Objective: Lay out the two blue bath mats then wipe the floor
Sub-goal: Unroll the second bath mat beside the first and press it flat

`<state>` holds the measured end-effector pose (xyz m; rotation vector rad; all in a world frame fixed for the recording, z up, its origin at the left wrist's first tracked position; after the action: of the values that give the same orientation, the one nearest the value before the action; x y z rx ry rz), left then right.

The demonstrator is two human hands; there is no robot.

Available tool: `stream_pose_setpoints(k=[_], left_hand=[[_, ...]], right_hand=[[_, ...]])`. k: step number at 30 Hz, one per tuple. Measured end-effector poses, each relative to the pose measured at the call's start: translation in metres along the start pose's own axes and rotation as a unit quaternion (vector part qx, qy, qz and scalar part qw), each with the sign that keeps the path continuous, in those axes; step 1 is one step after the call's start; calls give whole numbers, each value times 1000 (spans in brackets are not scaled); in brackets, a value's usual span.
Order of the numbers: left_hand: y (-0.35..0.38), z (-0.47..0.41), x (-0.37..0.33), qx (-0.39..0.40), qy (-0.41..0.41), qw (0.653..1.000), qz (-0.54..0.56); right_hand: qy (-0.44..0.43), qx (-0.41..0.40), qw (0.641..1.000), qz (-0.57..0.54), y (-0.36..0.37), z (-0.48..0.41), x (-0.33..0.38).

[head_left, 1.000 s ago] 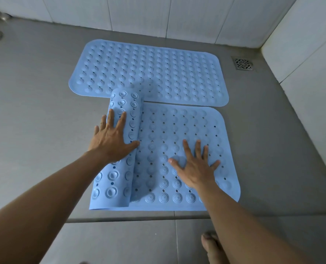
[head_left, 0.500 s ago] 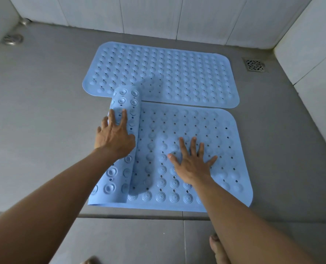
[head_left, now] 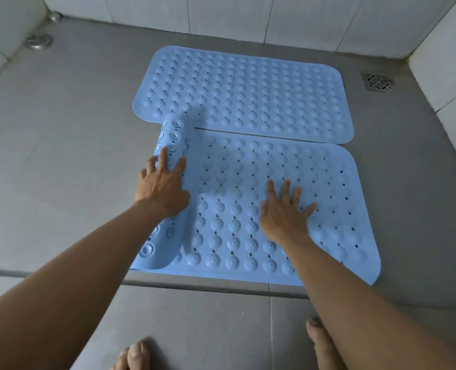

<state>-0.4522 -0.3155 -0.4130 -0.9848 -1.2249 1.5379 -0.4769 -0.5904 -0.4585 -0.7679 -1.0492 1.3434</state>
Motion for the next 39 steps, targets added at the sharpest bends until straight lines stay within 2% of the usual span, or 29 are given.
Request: stream_pose_setpoints(k=[3,11,17,20,23,27,31,36,39], left_hand=[[-6,1,0,-29,7,999,-11],[-10,-5,14,-63,-19,998,-9],[-7,-5,28,-85,4,994,-68],[0,-8,35,-63,28,994,-82],[8,-9,45,-31,39,995,-90],[7,-10,55,-11,49,998,-25],[4,-14,62,-9,44,999,31],[8,-23,73,24,19,999,30],[8,-27,80,50,-21,998,-27]], right_hand=[[-35,22,999,-33,7,-7,22],[-10,45,997,-56,12,-7,15],[13,34,998,-42,12,-7,21],[-35,11,999,15,6,-8,39],[-66,8,998,3,6,-13,61],[-49,48,997,-32,21,-19,80],[-48,37,998,-19,21,-16,67],[-45,59,997,-18,16,-13,50],[-52,63,996,-22,15,-14,50]])
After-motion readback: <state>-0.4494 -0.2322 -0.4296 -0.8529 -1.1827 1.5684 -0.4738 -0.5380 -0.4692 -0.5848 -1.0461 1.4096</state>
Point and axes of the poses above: each hand's wrist, its own z-axis away from the middle knuckle, its own y-axis out of the palm, x = y × z, the point moved 7 cm from there along -z, towards the middle knuckle, and after that the axes turned 11 degrees about -y, right-handed, at the moved point
